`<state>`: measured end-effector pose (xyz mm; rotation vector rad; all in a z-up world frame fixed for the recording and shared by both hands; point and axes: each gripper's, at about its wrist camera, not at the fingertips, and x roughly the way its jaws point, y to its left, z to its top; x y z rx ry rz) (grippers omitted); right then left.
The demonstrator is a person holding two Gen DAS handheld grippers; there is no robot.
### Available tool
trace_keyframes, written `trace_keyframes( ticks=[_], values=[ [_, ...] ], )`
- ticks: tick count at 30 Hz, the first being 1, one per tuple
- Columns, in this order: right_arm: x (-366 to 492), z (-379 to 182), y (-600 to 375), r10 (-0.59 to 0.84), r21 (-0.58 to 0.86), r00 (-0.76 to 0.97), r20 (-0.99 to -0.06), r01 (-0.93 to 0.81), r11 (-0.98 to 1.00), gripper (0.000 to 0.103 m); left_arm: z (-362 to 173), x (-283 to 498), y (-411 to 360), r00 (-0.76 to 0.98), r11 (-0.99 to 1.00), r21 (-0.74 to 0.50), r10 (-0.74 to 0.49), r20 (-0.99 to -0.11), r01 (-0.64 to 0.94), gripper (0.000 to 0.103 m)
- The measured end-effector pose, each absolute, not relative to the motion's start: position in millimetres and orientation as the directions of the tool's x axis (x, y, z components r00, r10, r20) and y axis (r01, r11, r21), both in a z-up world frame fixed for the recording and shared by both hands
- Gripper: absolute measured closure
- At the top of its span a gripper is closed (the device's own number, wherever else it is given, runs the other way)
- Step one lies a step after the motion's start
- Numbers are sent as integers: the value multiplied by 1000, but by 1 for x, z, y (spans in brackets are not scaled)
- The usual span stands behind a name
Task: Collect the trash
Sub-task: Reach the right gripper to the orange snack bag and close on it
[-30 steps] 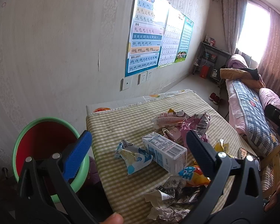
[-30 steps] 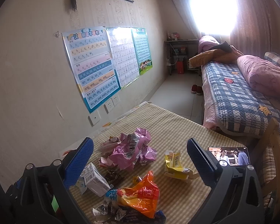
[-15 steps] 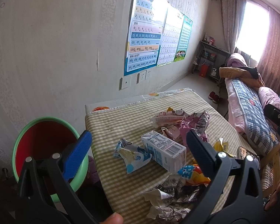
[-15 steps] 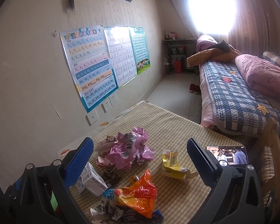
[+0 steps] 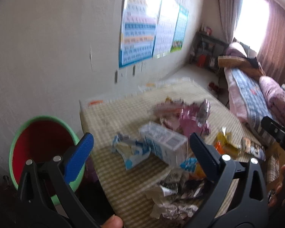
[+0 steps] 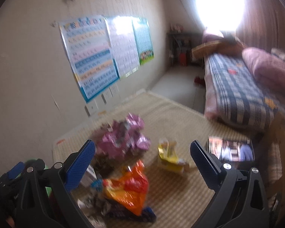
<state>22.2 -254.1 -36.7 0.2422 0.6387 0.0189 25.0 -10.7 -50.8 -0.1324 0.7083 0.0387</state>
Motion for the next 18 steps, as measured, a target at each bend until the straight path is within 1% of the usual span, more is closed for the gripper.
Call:
trace_keyframes(
  ticks=[2,4,6,8,10,11,12,14,15,18],
  values=[
    [20,-49,-259,108,248,779,-617,63,967,7,-59,30,-13,726,992,-119,-48,-686,-47,4],
    [17,-60,-264,118,255,759,-640,65,965,7,-63,32,-13,712,992,-118,-59,-700,-34,4],
    [15,-73,-268,110,241,739,-664,73,968,7,-71,36,-5,705,990,-122,-41,-708,-65,4],
    [13,-83,-269,110,236,719,-686,77,969,7,-82,43,4,676,988,-122,-26,-736,-94,5],
    [12,-91,-269,109,231,701,-705,82,969,7,-103,56,14,608,984,-148,-59,-792,-98,16],
    [11,-95,-268,110,229,694,-711,81,970,7,-109,60,16,590,984,-152,-65,-805,-98,24],
    [12,-98,-267,112,228,688,-717,79,970,7,-116,64,18,572,983,-155,-71,-817,-100,28],
    [13,-101,-265,123,232,679,-724,72,970,10,-129,73,21,544,983,-154,-74,-836,-103,44],
    [14,-103,-264,136,240,673,-727,64,969,11,-133,77,21,535,982,-159,-78,-841,-106,49],
    [17,-104,-261,184,275,657,-731,38,961,13,-142,91,21,511,974,-203,-125,-851,-99,56]
  ],
)
